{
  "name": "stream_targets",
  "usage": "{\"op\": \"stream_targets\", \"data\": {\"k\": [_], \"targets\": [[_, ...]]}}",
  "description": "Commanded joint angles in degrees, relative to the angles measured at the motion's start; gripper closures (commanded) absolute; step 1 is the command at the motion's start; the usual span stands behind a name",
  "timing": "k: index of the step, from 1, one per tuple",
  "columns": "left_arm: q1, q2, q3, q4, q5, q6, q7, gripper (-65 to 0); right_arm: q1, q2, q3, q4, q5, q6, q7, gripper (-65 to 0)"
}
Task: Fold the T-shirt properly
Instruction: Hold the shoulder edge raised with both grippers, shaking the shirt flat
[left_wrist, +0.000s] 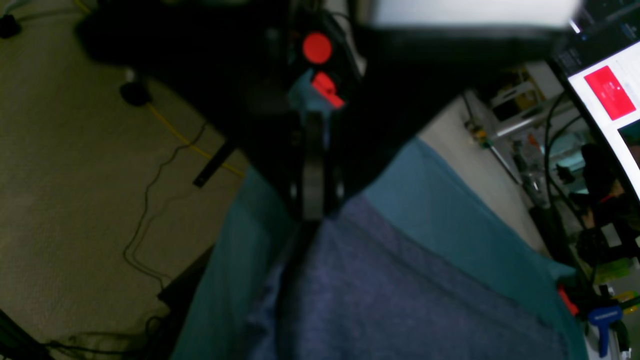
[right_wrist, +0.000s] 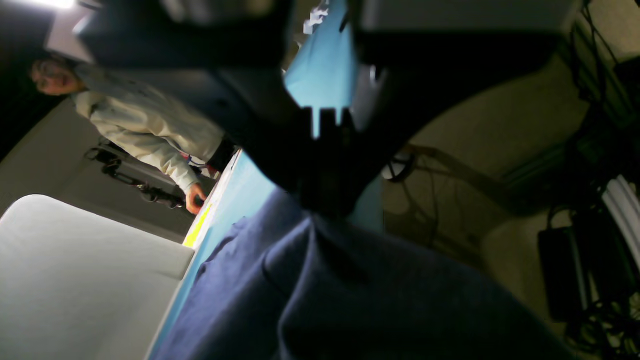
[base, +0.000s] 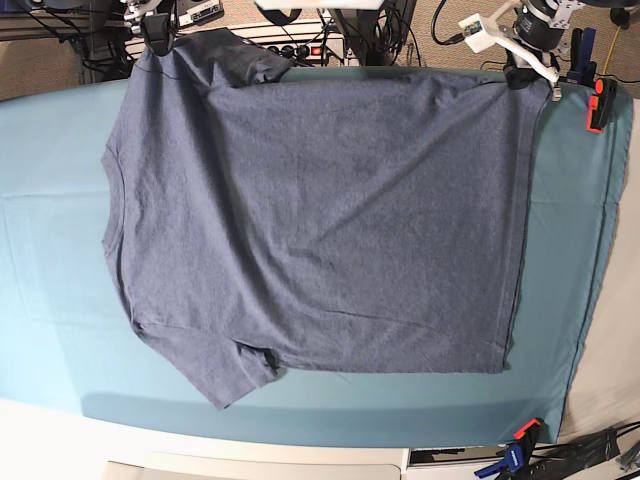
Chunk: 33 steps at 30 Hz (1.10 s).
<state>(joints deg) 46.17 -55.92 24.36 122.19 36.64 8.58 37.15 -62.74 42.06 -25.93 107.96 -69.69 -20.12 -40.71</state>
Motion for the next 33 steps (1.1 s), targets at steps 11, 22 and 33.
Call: {"op": "stream_targets", "data": {"k": [11,22,33], "targets": [[0.8,-1.4,-0.2,2.0,0.9,0.9,2.9,0.0,-2.8,0.6,0.2,0.7,-2.3,-0.9,-1.8,0.0],[0.9,-1.4,-0.2,4.7,0.6,0.7,5.3,0.0,-3.0,0.6,0.2,0.7,-2.3,-0.9,-2.6,0.0],[5.3,-1.4,-0.2,4.7,1.6,0.7,5.9,0.0,-3.5,0.6,3.7,0.7,-2.4,-0.9,-2.2,0.0]]}}
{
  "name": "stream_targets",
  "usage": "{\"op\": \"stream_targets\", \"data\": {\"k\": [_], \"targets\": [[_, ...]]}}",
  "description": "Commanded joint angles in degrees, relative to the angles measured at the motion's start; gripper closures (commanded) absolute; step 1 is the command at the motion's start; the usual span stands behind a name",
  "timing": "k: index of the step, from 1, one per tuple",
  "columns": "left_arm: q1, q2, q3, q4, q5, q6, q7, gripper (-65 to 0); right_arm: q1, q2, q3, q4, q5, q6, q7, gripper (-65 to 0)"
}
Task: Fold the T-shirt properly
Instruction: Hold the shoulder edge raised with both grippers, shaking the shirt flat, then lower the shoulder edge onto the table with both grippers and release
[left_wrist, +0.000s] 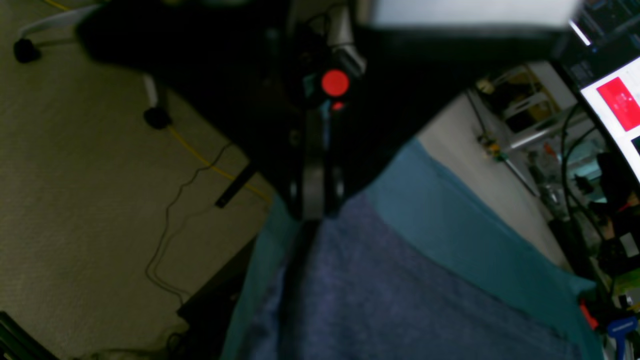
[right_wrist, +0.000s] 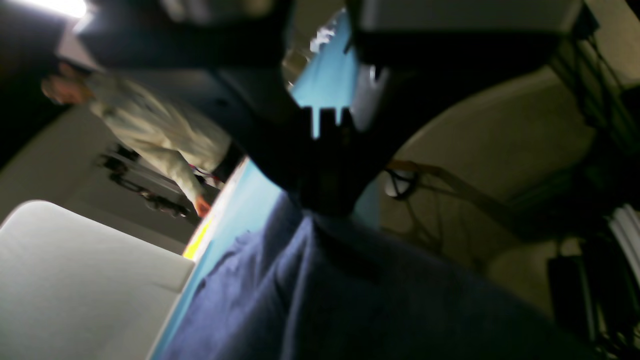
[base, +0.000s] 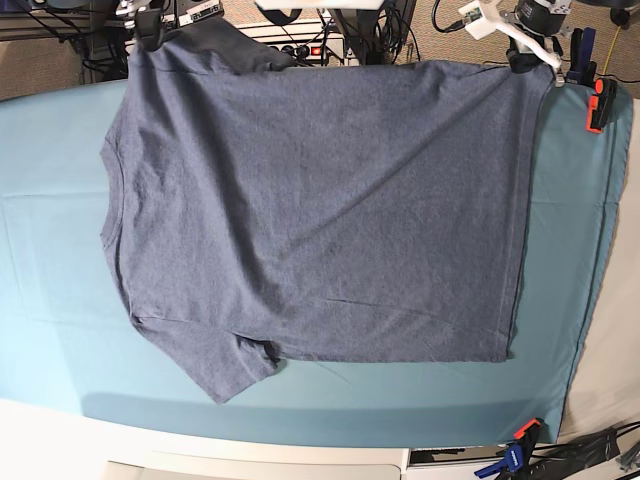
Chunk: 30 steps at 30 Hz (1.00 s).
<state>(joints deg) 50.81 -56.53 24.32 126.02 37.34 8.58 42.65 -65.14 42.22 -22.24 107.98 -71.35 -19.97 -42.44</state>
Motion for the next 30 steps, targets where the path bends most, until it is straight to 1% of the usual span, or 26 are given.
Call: {"op": "stream_targets", "data": {"k": [1,4,7,19,27,30], "targets": [[0.7,-0.8,-0.1,0.9,1.1,0.7,0.8,0.0,-1.7,0.5,0.7,0.7,-0.7,-1.0,-0.4,0.0],[0.7,-0.8,-0.1,0.9,2.5,0.7,1.6,0.0,-3.8,0.5,2.2,0.7,-0.7,-1.0,0.0,0.0],[0.7,-0.8,-0.1,0.9,2.5,0.7,1.6,0.0,-5.3,0.5,2.8,0.7,-1.2,-1.1,0.2,0.0],[4.0,-0.8,-0.1,0.9,3.6,0.7,2.8,0.0,-7.5,0.5,2.7,0.7,-1.8,-1.1,-0.1,0.0],[3.7,-0.8,-0.1,0.9,3.7,1.0,2.3,0.0,-7.1,0.5,2.8,0.7,-1.8,-1.1,0.8,0.0],[3.2,-0.8,-0.2,0.9,4.1,2.1,1.6,0.0,-6.5,0.5,2.8,0.7,-2.9,-1.1,1.1,0.0]]}}
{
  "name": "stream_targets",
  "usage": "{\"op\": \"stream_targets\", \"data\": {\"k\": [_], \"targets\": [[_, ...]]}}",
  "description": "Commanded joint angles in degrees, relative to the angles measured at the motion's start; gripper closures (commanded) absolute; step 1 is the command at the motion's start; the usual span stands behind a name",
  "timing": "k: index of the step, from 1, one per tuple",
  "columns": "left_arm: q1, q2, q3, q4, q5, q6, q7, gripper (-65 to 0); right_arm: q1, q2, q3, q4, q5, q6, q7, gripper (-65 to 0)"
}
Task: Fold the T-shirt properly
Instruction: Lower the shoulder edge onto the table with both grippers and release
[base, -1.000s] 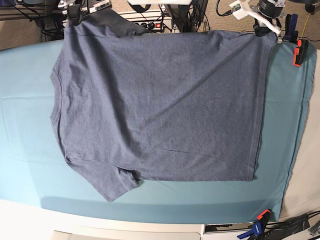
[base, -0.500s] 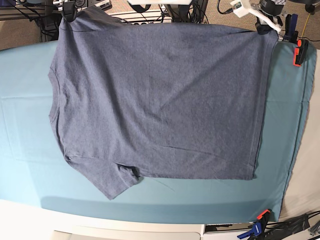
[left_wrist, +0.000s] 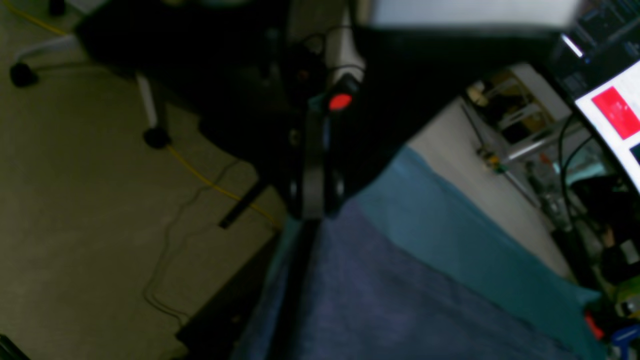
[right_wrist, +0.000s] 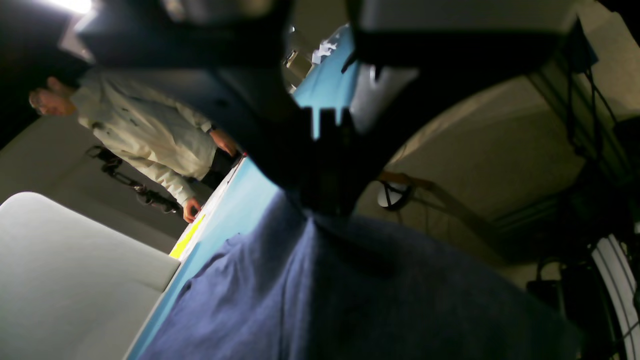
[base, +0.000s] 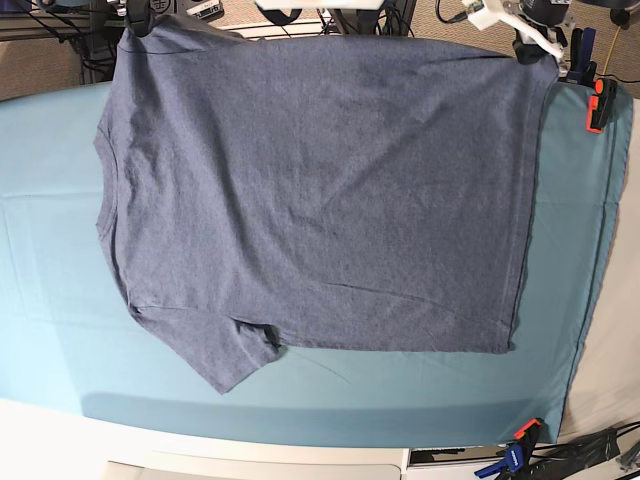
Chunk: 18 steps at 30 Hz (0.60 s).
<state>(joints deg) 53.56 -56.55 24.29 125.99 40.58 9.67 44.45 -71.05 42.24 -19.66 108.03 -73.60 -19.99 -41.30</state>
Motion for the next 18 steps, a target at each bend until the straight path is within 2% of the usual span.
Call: {"op": "stream_targets", "data": {"k": [1,7,13,18], "targets": [[0.3,-0.7,-0.2,0.9,1.5,1.0,-0.8,0.0,0.0,0.4,0.2,0.7,-0.8,-1.1,0.0,0.0],[-3.3,-0.8,-0.2,0.9,1.8,0.9,-1.8,0.0,7.6,0.4,0.2,0.7,2.8,-0.6,1.5,0.0],[-7.6,-0.8,-0.2,0.9,1.6,0.9,-3.0,0.0,16.9,0.1,0.2,0.7,7.8,2.3,3.7,0.0],[-12.1,-0.8,-0.2,0.7,-1.9,0.8,-4.7,0.0,24.3,0.1,0.2,0.7,12.1,5.5,5.8,0.0]]}}
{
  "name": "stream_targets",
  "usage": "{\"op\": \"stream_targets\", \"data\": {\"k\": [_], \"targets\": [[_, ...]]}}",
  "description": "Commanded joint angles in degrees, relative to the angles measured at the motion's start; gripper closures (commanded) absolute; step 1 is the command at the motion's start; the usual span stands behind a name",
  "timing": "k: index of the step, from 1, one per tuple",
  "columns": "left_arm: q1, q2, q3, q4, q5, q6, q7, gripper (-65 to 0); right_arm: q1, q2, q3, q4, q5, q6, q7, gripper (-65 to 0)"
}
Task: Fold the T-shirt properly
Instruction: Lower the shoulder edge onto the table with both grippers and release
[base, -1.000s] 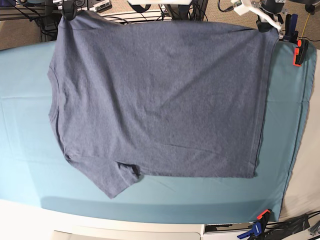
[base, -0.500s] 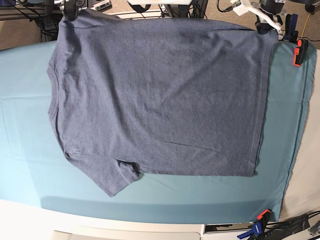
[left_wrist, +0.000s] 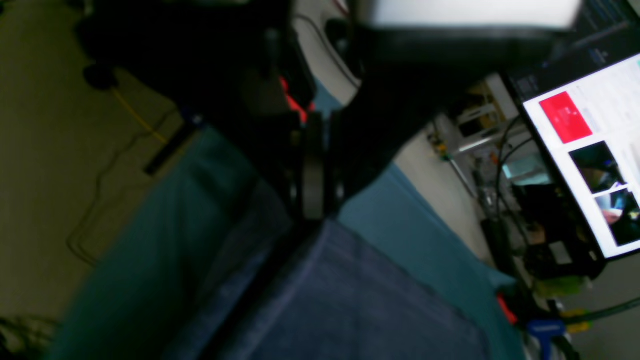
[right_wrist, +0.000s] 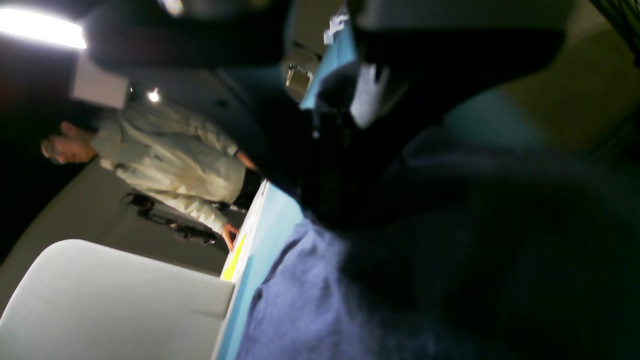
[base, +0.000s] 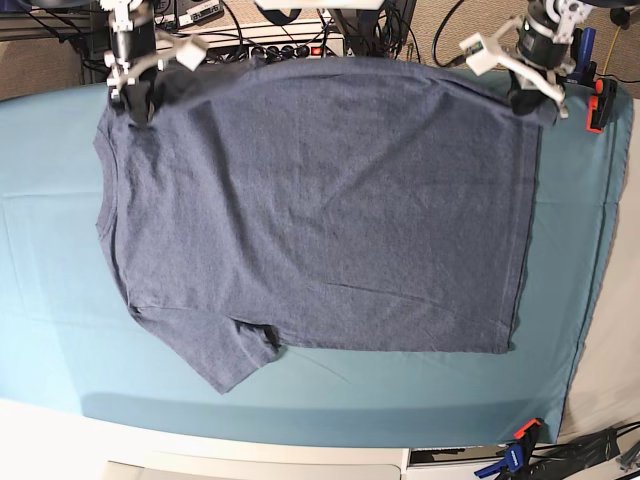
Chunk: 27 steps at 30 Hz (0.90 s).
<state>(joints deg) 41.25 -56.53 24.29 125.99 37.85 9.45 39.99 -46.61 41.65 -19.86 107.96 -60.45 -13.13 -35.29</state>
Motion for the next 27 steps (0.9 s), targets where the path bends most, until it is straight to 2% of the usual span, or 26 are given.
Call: {"op": "stream_targets", "data": {"k": [1,6,9,14,17,23,27], "targets": [[-0.7,-0.8,-0.2,0.7,0.4,1.0,-0.7,0.0,1.3,0.7,0.4,0.8,0.1,-0.5,0.3,0.0],[-5.4,-1.6,-0.2,0.7,-3.0,-0.5,-1.1,0.0,8.3,0.7,0.4,0.7,7.3,5.0,2.4,0.0],[-8.0,-1.7,-0.2,0.4,-3.7,-0.5,-1.7,0.0,12.1,0.3,0.4,0.7,10.3,7.2,4.0,0.0],[-11.8,-1.7,-0.2,0.2,-8.4,-2.2,-3.1,0.0,17.9,-2.9,0.4,0.7,15.3,11.3,6.0,0.0],[-13.4,-1.7,-0.2,0.2,-9.2,-2.3,-3.7,0.0,20.3,-5.0,0.4,0.7,17.9,13.6,7.0,0.0],[-15.8,-1.7,-0.2,-0.8,-11.3,-3.3,-4.1,0.0,23.0,-7.5,0.4,-0.4,18.9,13.9,6.8,0.0],[-16.7,-1.7,-0.2,-2.7,-11.6,-3.5,-4.5,0.0,24.7,-7.8,0.5,-4.1,18.9,13.8,6.6,0.0]]}}
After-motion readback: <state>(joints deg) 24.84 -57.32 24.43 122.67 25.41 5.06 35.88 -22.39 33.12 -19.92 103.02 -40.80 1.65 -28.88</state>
